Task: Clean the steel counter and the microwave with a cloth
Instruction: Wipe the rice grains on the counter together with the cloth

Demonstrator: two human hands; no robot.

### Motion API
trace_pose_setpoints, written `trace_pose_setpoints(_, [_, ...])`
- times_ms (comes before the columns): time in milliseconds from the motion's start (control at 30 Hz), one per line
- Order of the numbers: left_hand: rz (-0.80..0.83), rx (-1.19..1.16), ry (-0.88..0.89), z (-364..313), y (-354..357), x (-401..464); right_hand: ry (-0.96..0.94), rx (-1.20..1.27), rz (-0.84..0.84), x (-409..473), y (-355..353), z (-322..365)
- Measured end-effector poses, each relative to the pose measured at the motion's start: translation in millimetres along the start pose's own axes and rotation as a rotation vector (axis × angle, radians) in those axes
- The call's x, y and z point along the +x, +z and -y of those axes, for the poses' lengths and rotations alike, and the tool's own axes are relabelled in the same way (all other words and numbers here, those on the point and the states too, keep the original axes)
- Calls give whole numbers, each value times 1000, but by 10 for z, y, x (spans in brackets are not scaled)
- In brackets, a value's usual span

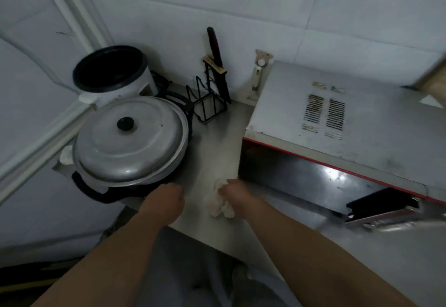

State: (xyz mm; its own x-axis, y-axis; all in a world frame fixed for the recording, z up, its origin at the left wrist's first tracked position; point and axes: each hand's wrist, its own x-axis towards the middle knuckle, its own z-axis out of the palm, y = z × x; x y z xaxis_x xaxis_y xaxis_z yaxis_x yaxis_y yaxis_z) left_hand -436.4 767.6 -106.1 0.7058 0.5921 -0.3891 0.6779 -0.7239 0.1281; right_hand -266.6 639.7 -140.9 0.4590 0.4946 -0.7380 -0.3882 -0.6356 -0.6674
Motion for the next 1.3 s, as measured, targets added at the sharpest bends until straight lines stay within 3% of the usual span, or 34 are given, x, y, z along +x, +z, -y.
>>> trace_pose_setpoints(300, [-38, -77, 260, -504, -122, 738, 41, -61, -153, -172, -545, -3])
trace_pose_setpoints(500, [4, 1, 448, -478, -179, 960, 62, -126, -309, -389, -436, -43])
trace_pose_setpoints(833, [72, 96, 513, 102, -168, 979, 43, 135, -409, -654, 129, -119])
trace_pose_setpoints(1100, [38, 66, 678, -255, -118, 896, 33, 207, -522, -971, -68, -195])
trace_pose_setpoints(1300, [39, 121, 691, -549, -140, 788, 55, 233, -542, -1216, -340, -429])
